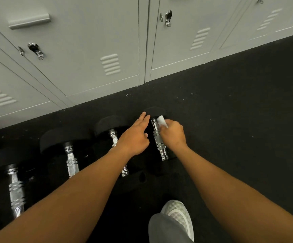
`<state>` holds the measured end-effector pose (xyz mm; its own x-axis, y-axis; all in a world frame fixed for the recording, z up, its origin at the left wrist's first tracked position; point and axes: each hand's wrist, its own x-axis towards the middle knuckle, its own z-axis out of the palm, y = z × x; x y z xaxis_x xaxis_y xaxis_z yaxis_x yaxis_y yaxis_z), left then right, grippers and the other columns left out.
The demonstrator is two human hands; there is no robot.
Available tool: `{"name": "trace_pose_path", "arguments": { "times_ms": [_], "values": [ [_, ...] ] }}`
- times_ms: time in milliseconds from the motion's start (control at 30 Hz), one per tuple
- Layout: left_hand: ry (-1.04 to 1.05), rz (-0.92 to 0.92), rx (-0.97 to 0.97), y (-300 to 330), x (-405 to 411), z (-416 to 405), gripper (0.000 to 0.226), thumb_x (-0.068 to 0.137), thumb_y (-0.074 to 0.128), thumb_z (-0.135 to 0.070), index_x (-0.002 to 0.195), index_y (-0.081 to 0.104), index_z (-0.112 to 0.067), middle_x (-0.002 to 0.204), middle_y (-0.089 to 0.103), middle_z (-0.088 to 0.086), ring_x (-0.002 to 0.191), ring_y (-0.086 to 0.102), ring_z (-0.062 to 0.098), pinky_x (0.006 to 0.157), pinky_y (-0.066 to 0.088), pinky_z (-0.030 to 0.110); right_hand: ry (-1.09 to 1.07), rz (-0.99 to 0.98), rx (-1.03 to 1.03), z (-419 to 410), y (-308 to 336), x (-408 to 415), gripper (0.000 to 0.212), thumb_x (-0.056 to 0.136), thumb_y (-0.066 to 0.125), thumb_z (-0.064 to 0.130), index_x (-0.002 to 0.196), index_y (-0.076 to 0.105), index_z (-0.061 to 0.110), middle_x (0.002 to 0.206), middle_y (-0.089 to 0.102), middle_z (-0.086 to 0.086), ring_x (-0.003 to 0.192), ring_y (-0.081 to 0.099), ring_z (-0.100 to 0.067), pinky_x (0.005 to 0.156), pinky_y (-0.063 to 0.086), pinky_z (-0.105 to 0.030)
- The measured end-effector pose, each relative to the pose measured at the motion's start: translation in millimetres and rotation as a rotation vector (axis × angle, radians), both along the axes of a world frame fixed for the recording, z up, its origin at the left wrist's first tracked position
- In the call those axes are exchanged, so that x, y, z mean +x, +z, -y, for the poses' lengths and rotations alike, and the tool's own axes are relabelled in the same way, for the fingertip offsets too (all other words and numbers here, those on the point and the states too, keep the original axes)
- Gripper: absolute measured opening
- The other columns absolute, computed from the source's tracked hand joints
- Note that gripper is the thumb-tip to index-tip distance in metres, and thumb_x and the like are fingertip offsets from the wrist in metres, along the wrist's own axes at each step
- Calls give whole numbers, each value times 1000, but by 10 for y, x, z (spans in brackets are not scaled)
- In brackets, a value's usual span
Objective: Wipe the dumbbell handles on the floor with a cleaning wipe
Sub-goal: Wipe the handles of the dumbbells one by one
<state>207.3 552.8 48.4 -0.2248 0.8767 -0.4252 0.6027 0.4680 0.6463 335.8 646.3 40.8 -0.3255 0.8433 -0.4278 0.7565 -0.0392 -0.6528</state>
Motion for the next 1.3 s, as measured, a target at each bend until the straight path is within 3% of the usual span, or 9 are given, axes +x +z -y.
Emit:
{"name": "trace_pose_path", "arguments": {
  "times_ms": [167, 267, 433, 600, 767, 967, 1067, 1167, 1300],
  "values": [
    [35, -86, 70, 7, -45, -85, 72, 97, 46, -10, 158, 13, -31, 165, -5, -18, 151, 12, 11, 113, 36, 33, 275, 111, 31, 145, 25, -25, 43, 95, 44, 12, 137, 52, 17, 107, 66, -14, 82, 66, -27, 60, 52, -35],
    [0, -115, 61, 66, -59, -251, 65, 101, 43, -13, 157, 17, -29, 166, 4, -11, 151, 16, 15, 117, 28, 34, 463, 173, 84, 224, 39, 22, 51, 93, 47, 5, 143, 43, 11, 147, 45, -15, 109, 61, -34, 86, 55, -45],
    [-28, -150, 12, 71, -110, -334, 59, 101, 39, -10, 156, 24, -28, 165, 13, -10, 149, 26, 20, 118, 28, 36, 588, 291, 77, 269, 27, 223, 58, 90, 53, 4, 145, 41, 15, 161, 26, -5, 116, 56, -33, 89, 53, -43],
    [-14, -110, -5, 41, -94, -322, 64, 100, 40, -6, 156, 22, -30, 165, 10, -11, 151, 18, 19, 121, 24, 37, 532, 302, 139, 258, -8, 68, 60, 90, 53, 3, 147, 37, 12, 153, 37, -12, 111, 60, -32, 82, 56, -39],
    [-25, -98, -33, 82, -93, -334, 69, 96, 42, -5, 157, 21, -30, 165, 8, -10, 151, 15, 18, 122, 20, 37, 376, 220, 148, 120, -20, -144, 40, 89, 52, 4, 129, 50, 10, 112, 63, -14, 90, 65, -31, 63, 51, -37],
    [-35, -114, -56, 103, -146, -308, 69, 96, 41, -5, 156, 21, -31, 165, 8, -11, 150, 21, 20, 121, 23, 37, 825, 443, 184, 347, 33, 56, 61, 94, 43, 2, 152, 26, 9, 165, 3, -9, 135, 43, -35, 89, 50, -42],
    [-47, -120, -65, 123, -158, -293, 69, 96, 40, -5, 157, 20, -30, 165, 7, -10, 150, 22, 20, 121, 23, 37, 927, 481, 152, 390, 170, 179, 55, 93, 47, 3, 147, 40, 13, 162, 15, -10, 130, 48, -35, 92, 50, -42],
    [-47, -93, -59, 138, -161, -287, 70, 94, 40, -4, 157, 21, -29, 165, 8, -9, 150, 22, 20, 121, 23, 36, 667, 317, 131, 307, 243, 271, 44, 89, 52, 7, 130, 56, 21, 120, 62, -13, 100, 64, -33, 81, 52, -33],
    [-39, -65, -67, 141, -151, -274, 72, 94, 40, -3, 157, 19, -30, 165, 6, -10, 151, 18, 19, 122, 21, 37, 142, 131, 157, 71, 288, 348, 39, 96, 43, 8, 120, 70, 23, 102, 70, -10, 79, 63, -25, 72, 54, -30]
  ]
}}
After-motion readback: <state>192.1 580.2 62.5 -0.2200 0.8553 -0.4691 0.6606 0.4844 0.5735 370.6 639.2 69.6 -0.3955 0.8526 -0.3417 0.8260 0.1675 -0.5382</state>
